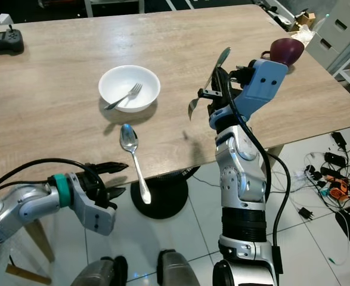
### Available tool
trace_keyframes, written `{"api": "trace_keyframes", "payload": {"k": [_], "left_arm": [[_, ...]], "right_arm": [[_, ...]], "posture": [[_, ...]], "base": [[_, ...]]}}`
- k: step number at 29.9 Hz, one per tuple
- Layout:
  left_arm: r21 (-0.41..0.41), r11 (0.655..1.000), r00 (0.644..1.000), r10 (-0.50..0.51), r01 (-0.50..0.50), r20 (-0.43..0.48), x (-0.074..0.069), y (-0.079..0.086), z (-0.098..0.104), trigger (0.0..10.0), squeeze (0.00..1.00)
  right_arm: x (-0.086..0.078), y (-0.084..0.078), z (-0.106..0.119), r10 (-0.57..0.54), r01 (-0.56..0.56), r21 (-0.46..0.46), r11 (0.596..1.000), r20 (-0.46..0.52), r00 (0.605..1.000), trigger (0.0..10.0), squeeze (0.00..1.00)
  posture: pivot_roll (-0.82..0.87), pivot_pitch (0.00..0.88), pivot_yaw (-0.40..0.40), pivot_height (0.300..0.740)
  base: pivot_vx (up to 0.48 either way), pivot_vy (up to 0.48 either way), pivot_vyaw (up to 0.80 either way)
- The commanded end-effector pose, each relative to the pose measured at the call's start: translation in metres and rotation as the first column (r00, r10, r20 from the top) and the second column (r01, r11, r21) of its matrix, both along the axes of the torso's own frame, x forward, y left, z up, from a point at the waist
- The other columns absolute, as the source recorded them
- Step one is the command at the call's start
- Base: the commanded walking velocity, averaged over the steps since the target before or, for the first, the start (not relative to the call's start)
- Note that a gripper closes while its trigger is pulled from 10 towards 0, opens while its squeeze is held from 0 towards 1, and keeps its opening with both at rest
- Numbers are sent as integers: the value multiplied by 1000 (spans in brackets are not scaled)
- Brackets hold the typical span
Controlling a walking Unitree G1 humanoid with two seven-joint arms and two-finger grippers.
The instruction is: Setting the table
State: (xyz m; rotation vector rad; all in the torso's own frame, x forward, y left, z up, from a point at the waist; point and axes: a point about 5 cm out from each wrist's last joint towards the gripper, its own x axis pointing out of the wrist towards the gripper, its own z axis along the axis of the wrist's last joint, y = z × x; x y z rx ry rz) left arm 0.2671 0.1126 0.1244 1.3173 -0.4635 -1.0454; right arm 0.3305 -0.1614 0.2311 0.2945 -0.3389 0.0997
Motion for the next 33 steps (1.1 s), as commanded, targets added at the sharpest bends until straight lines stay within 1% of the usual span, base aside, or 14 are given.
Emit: {"api": "trace_keyframes", "payload": {"k": [1,5,9,10,11,13,14,15,16,17,18,24,27,33], "left_arm": [[10,999,999,-39,39,10,-1,-6,-7,10000,0],[15,999,999,-49,49,13,1,-8,-10,10000,0],[23,998,998,-60,59,18,6,-12,-15,10000,0],[24,998,998,-62,61,22,9,-16,-17,10000,0],[24,998,998,-61,61,25,11,-18,-18,8392,0],[24,998,998,-61,61,25,11,-18,-18,8392,0],[24,998,998,-61,61,27,14,-20,-19,7137,0],[27,998,998,-60,59,20,15,-19,-21,3529,0],[29,998,998,-60,59,14,16,-19,-22,2353,0],[33,997,998,-64,64,9,15,-18,-24,1882,0],[34,997,998,-66,66,7,15,-18,-26,0,0],[27,997,998,-68,68,11,17,-16,-29,0,0],[-1,998,997,-59,59,43,23,-15,-27,0,0],[-30,999,997,-43,45,70,28,-14,-22,0,0]], "right_arm": [[2,1,-1,5,-6,-5,1000,-10,1000,10000,0],[2,2,-1,7,-7,-6,1000,-9,1000,10000,0],[2,2,0,9,-9,-8,1000,-9,1000,10000,0],[2,2,0,9,-9,-10,1000,-9,1000,10000,0],[2,2,0,9,-9,-11,1000,-9,1000,10000,0],[2,2,0,9,-9,-11,1000,-9,1000,10000,0],[2,2,0,9,-10,-11,1000,-10,1000,10000,0],[2,2,0,9,-9,-11,1000,-10,1000,10000,0],[2,2,0,9,-9,-11,1000,-10,1000,10000,0],[2,2,0,8,-8,-11,1000,-10,1000,10000,0],[2,2,0,7,-7,-11,1000,-10,1000,10000,0],[2,2,-1,7,-7,-10,1000,-12,1000,10000,0],[3,4,-1,10,-10,-8,1000,-12,1000,10000,0],[3,4,-1,10,-10,-8,1000,-11,1000,10000,0]], "posture": [[-119,74,0,740],[-122,74,0,740],[-127,77,-2,740],[-128,77,-1,740],[-130,77,-1,740],[-130,77,-1,740],[-132,79,0,740],[-134,80,1,740],[-132,81,2,740],[-132,81,2,740],[-130,82,2,740],[-129,82,2,740],[-128,82,1,740],[-128,84,1,740]], "base": [[0,0,0],[0,0,0],[0,0,0],[0,0,0],[0,0,0],[0,0,0],[0,0,0],[0,0,0],[0,0,0],[0,0,0],[0,0,0],[0,0,0],[0,0,0],[0,0,0]]}}
